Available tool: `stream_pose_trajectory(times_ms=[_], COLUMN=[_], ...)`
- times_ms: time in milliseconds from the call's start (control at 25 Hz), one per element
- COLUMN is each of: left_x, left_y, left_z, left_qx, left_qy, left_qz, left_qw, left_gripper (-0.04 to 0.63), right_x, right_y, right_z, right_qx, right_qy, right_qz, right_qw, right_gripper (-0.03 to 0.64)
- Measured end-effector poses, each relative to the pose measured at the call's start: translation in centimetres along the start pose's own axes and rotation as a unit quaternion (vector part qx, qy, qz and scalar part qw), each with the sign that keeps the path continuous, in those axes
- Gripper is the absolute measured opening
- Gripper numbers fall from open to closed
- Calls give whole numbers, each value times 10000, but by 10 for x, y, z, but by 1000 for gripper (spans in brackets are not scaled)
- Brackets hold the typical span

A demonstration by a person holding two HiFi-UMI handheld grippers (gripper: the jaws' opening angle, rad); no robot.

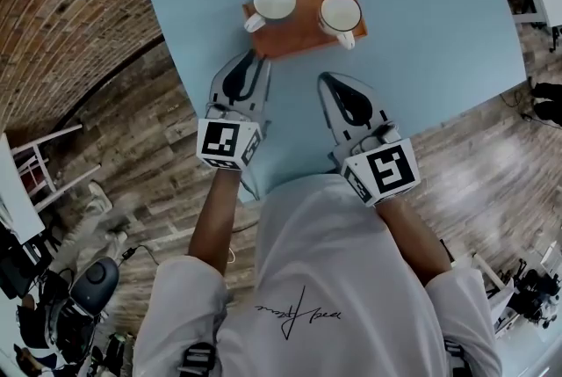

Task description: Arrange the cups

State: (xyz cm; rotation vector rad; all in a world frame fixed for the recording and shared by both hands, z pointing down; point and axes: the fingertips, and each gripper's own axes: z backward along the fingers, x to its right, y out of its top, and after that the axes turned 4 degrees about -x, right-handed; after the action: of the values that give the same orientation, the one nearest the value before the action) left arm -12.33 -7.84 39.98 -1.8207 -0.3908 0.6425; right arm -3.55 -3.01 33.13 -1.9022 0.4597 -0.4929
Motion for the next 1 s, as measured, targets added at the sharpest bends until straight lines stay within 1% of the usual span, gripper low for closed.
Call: stream_pose_trajectory(times_ms=[240, 400, 520, 800, 1000], left_x=[-16, -33, -40, -49, -49], left_y=[-8, -8, -14, -14, -11], left_z=[-12, -23, -29, -37, -46], left_qx=[-69, -60, -125, -129, -151], left_qy=[-58, -133, -254, -347, -576], left_qz=[-61, 47, 55, 17, -131], left_qw=[9999, 9999, 9996, 9993, 9981], left_gripper=[106, 125, 146, 160, 161], right_x=[6, 10, 10, 13, 13], right_y=[-8, -11, -14, -15, -18], right_z=[2, 2, -1, -5, -11], right_qx=[-76, -72, -124, -172, -211], right_qy=[-65, -124, -130, -110, -71], right_qz=[-21, -42, -49, -88, -109], right_qw=[9999, 9999, 9998, 9998, 9997], right_gripper=[21, 21, 21, 21, 21])
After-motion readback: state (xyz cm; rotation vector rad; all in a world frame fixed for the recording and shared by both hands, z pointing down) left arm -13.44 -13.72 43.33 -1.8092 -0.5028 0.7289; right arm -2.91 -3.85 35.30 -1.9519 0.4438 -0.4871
